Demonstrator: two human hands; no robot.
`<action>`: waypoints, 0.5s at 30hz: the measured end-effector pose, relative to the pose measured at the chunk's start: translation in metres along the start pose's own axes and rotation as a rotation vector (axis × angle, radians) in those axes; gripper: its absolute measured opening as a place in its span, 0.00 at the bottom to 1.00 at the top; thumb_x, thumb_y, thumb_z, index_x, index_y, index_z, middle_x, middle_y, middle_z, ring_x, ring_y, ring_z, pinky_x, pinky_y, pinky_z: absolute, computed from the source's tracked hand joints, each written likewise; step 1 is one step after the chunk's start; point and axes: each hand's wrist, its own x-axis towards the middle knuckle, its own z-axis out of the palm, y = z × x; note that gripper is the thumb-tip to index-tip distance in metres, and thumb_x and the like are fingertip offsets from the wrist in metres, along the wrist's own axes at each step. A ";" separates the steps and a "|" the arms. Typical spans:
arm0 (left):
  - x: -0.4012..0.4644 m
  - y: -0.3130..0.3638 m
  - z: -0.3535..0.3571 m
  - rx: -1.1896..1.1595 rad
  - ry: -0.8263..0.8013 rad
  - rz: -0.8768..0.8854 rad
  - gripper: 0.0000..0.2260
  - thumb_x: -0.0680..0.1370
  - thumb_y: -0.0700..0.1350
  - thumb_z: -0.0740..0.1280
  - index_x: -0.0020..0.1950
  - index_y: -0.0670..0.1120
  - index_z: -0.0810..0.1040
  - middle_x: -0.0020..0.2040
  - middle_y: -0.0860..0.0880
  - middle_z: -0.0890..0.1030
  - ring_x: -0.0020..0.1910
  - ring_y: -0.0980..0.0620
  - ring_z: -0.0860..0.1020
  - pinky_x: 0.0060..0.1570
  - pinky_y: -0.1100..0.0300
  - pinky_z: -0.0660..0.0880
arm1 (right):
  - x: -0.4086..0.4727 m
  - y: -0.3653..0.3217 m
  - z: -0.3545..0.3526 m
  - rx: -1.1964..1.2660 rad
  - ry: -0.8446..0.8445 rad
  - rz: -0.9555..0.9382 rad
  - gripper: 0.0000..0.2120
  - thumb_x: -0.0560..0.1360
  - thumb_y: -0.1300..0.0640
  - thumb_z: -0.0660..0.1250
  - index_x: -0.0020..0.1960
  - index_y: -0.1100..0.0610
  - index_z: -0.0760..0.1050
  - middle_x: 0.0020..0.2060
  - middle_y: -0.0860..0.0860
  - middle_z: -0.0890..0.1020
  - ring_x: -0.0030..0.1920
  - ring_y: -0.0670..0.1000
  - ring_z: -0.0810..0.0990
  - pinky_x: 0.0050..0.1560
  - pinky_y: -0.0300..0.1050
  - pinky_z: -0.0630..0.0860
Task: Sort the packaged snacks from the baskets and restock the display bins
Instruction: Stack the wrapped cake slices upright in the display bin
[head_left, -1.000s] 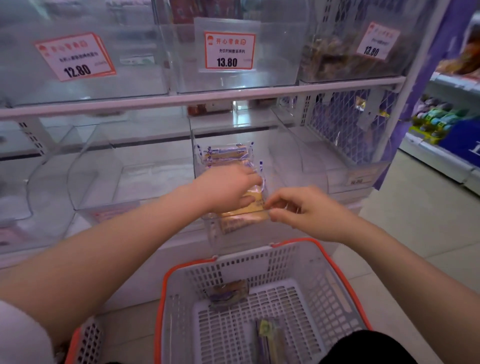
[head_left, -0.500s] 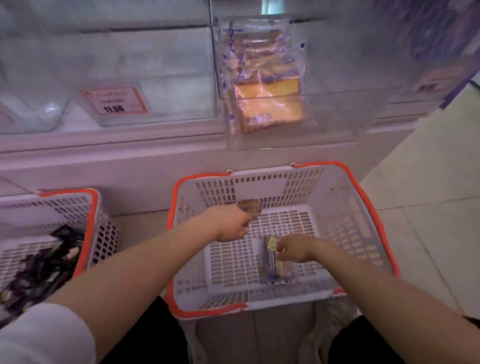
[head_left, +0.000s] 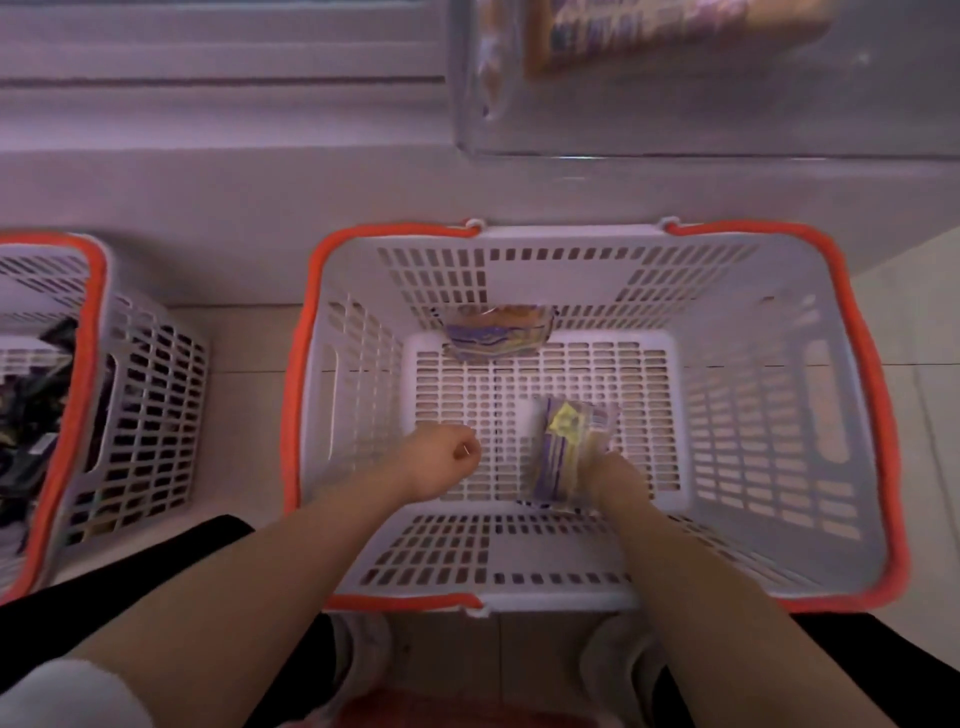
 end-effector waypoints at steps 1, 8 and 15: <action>0.000 -0.003 0.005 -0.070 0.017 -0.023 0.11 0.80 0.46 0.60 0.58 0.45 0.77 0.55 0.45 0.79 0.52 0.47 0.77 0.51 0.57 0.73 | 0.001 -0.002 0.000 0.010 0.012 0.022 0.17 0.78 0.58 0.59 0.65 0.64 0.69 0.57 0.61 0.78 0.59 0.59 0.77 0.53 0.48 0.73; 0.001 -0.005 0.017 -0.289 0.116 -0.078 0.12 0.80 0.46 0.61 0.61 0.45 0.75 0.58 0.46 0.77 0.50 0.52 0.75 0.49 0.62 0.71 | -0.023 -0.025 -0.031 0.108 0.121 -0.213 0.14 0.80 0.62 0.55 0.35 0.62 0.67 0.26 0.53 0.69 0.27 0.50 0.67 0.25 0.42 0.61; -0.018 0.024 0.004 -0.969 0.132 -0.239 0.20 0.77 0.54 0.64 0.64 0.43 0.74 0.59 0.46 0.79 0.56 0.47 0.77 0.58 0.51 0.73 | -0.104 -0.025 -0.083 0.413 -0.038 -0.546 0.11 0.76 0.62 0.64 0.35 0.61 0.75 0.36 0.59 0.81 0.35 0.50 0.78 0.42 0.44 0.77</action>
